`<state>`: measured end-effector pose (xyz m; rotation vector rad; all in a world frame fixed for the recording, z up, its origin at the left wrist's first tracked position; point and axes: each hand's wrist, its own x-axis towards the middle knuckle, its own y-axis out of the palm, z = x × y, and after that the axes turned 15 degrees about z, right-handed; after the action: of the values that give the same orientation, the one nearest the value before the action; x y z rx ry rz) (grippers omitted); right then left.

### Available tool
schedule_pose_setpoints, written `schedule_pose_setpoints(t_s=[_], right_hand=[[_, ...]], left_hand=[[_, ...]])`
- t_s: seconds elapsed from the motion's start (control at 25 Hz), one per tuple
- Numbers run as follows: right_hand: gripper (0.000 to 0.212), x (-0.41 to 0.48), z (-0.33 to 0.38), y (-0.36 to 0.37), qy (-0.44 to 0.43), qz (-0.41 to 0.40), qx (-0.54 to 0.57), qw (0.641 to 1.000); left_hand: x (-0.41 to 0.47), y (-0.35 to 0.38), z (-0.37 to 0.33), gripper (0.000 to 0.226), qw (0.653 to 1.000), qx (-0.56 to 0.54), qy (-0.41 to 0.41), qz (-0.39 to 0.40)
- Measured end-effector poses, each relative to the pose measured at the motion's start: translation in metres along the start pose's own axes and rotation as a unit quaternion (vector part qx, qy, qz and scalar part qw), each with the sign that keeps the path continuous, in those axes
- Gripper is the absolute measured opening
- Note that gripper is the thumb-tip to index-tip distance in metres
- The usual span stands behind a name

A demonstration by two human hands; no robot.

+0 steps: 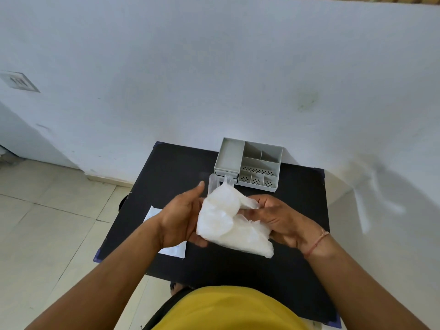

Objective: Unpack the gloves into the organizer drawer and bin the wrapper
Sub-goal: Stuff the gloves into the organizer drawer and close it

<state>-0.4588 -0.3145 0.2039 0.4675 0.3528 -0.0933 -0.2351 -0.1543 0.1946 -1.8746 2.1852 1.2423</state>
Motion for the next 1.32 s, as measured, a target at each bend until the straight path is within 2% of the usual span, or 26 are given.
schedule_pose_setpoints(t_s=[0.12,0.32,0.44,0.52,0.6,0.72,0.8,0.92,1.04,1.12,1.2,1.28,1.32], right_hand=[[0.029,0.015,-0.003,0.006,0.028,-0.013,-0.074,0.997],[0.035,0.032,0.0,0.018,0.034,-0.036,-0.054,0.997],[0.05,0.031,0.003,0.018,-0.016,-0.077,0.055,0.995],[0.068,0.026,0.0,0.012,-0.05,-0.135,0.189,0.971],[0.077,0.023,-0.009,0.015,-0.048,-0.149,0.268,0.951],[0.072,0.031,-0.022,0.034,-0.003,-0.128,0.256,0.958],[0.065,0.04,-0.018,0.047,-0.011,-0.126,0.255,0.959],[0.053,0.054,0.002,0.057,-0.025,-0.172,0.24,0.955],[0.043,0.058,0.01,0.056,-0.019,-0.243,0.114,0.963],[0.04,0.049,0.008,0.055,-0.051,-0.247,0.093,0.963],[0.048,0.034,-0.001,0.053,-0.118,-0.193,0.132,0.965],[0.072,0.022,-0.011,0.054,-0.175,-0.129,0.148,0.965],[0.087,0.02,-0.015,0.054,-0.166,-0.124,0.116,0.971]], left_hand=[[0.002,0.001,-0.004,0.06,0.998,0.028,-0.034,-0.037],[0.0,-0.009,-0.009,0.029,0.994,0.083,-0.039,-0.051],[-0.004,-0.017,-0.013,0.03,0.995,0.057,0.005,-0.077],[-0.007,-0.023,-0.02,0.044,0.995,0.039,0.035,-0.082],[-0.009,-0.029,-0.026,0.046,0.995,0.027,0.063,-0.078],[-0.011,-0.038,-0.033,0.03,0.993,0.02,0.089,-0.07],[-0.011,-0.043,-0.035,0.027,0.993,0.033,0.094,-0.069],[-0.009,-0.049,-0.035,0.028,0.992,0.074,0.086,-0.06],[-0.007,-0.055,-0.036,0.023,0.993,0.077,0.076,-0.046],[-0.004,-0.06,-0.038,0.021,0.995,0.048,0.074,-0.038],[-0.002,-0.065,-0.041,0.023,0.997,0.007,0.069,-0.028],[0.0,-0.07,-0.045,0.025,0.997,-0.019,0.066,-0.017],[0.002,-0.072,-0.046,0.028,0.997,-0.028,0.066,-0.011]])
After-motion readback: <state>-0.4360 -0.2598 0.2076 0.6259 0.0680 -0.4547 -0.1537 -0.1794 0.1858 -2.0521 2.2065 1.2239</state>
